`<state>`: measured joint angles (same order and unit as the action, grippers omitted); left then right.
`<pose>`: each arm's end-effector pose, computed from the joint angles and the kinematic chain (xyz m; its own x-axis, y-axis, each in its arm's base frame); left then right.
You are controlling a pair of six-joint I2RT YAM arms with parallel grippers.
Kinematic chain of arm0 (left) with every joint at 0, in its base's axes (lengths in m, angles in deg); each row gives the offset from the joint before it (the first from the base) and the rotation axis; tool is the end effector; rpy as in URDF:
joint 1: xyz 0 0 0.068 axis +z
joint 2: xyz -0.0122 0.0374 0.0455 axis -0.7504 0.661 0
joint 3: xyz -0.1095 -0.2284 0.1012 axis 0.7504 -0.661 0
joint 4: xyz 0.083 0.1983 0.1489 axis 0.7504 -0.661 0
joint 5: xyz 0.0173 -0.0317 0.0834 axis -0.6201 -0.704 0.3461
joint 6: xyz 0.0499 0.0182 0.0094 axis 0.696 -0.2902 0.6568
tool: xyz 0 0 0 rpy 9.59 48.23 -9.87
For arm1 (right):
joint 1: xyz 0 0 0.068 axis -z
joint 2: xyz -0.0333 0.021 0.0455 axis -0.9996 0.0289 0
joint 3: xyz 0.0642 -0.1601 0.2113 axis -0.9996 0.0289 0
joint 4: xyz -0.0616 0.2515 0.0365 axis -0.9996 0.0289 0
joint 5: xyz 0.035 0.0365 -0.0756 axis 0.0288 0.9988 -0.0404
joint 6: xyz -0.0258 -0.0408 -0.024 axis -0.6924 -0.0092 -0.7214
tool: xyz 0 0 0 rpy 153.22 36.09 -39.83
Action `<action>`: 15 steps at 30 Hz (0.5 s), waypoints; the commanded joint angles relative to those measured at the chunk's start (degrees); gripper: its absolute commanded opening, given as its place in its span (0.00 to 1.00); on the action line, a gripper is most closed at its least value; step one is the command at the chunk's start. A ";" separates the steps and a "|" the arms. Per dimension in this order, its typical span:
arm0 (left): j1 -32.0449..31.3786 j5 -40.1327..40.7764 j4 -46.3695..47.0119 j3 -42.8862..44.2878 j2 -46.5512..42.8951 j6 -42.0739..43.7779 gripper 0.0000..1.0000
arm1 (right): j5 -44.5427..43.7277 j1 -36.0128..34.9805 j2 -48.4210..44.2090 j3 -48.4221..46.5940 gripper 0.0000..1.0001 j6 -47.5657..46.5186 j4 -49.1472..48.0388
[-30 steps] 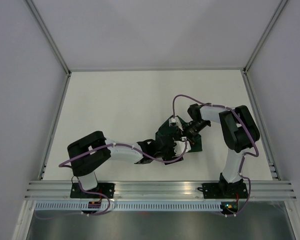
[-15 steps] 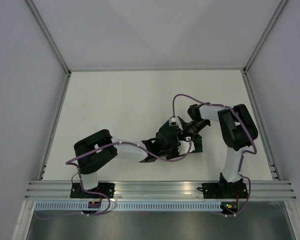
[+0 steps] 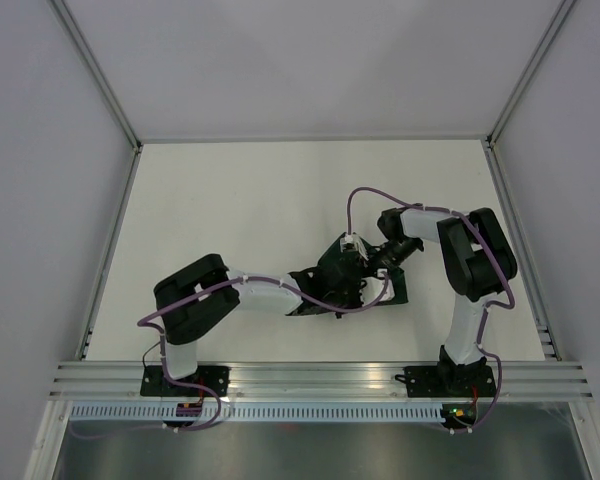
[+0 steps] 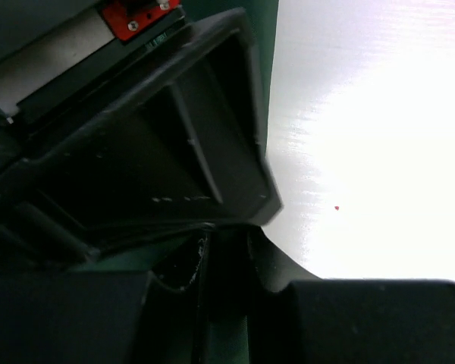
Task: Fold the napkin, place the utensils inside, and roll it up
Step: Roll the napkin with the utensil
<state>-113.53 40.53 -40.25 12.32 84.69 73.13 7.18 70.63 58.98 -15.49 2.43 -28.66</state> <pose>0.1591 -0.3473 0.1421 0.0283 0.7008 -0.7127 0.9728 0.1448 0.1811 0.2749 0.1168 0.1205 -0.4889 -0.7241 -0.4865 -0.7683 0.0932 0.6333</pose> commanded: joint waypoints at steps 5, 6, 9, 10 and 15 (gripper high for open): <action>4.17 -12.79 -6.03 0.64 4.99 -4.94 0.02 | -5.88 1.89 -1.32 -1.81 0.55 -2.68 -4.17; 4.43 -13.41 -6.56 0.99 5.26 -5.29 0.02 | -5.52 2.33 -1.85 -2.17 0.57 -2.33 -3.64; 5.75 -17.01 -9.80 2.31 6.57 -5.99 0.02 | -4.38 3.82 -3.26 -3.13 0.58 -1.54 -3.28; 6.10 -17.72 -10.60 3.44 7.45 -6.26 0.02 | -4.12 4.52 -4.05 -3.48 0.59 -1.18 -3.46; 8.91 -22.81 -13.50 5.47 9.30 -9.07 0.02 | -3.33 7.25 -6.60 -4.45 0.62 0.40 -4.60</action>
<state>-106.12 22.98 -43.66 18.37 89.24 68.19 3.99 76.45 55.74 -17.65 3.21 -30.14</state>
